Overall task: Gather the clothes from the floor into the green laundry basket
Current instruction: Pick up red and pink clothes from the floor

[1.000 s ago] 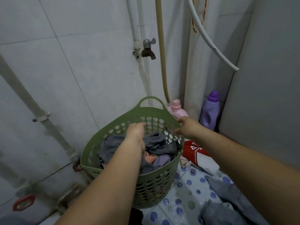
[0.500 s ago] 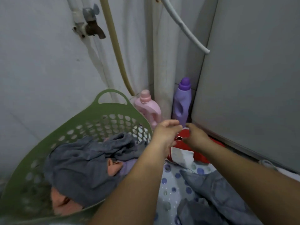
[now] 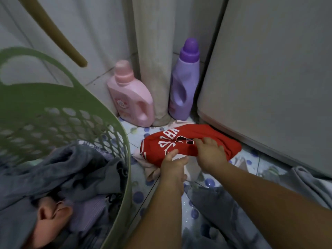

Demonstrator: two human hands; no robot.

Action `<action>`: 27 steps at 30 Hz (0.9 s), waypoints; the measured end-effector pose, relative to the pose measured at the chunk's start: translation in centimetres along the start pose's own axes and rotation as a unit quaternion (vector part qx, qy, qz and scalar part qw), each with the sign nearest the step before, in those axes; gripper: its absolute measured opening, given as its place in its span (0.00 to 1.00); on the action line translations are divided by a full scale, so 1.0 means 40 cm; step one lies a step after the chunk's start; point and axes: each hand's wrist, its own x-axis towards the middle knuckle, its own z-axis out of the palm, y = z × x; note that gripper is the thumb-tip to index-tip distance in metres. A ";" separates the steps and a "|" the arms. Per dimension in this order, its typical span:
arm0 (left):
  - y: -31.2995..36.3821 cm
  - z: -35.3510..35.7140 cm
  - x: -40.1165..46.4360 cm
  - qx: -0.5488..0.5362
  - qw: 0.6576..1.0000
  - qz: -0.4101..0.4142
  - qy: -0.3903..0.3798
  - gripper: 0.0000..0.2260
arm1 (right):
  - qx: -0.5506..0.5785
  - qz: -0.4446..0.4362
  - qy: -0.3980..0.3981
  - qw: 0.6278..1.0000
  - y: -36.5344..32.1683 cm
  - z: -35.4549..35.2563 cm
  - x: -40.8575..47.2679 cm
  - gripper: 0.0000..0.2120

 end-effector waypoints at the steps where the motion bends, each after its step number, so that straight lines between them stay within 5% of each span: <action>1: -0.005 0.001 0.018 -0.009 1.000 -0.006 0.002 0.22 | -0.012 0.001 0.003 1.000 0.001 0.010 0.018 0.24; 8: -0.005 0.000 0.072 -0.101 0.994 -0.049 0.016 0.22 | -0.056 0.007 0.012 0.998 0.009 0.067 0.082 0.17; 12: 0.003 -0.005 0.079 -0.112 0.991 -0.067 0.022 0.26 | 0.186 -0.019 0.083 0.979 0.010 0.062 0.061 0.09; 15: 0.009 -0.009 0.091 -0.110 0.992 -0.059 0.008 0.34 | 0.454 0.003 0.125 0.882 -0.004 0.027 0.022 0.07; 19: 0.015 0.002 0.079 -0.080 0.994 -0.078 -0.015 0.42 | 0.611 0.062 0.166 0.771 -0.020 -0.047 -0.011 0.12; 23: 0.031 -0.007 0.038 -0.116 0.981 -0.107 -0.115 0.37 | 0.824 0.092 0.018 0.559 -0.020 -0.115 -0.053 0.14; 25: 0.034 -0.011 0.015 -0.134 0.972 -0.074 -0.177 0.24 | 0.831 0.081 -0.098 0.542 -0.020 -0.131 -0.077 0.15; 27: 0.029 -0.007 0.004 -0.165 0.966 -0.047 -0.192 0.20 | 0.777 0.071 -0.190 0.596 -0.018 -0.130 -0.092 0.20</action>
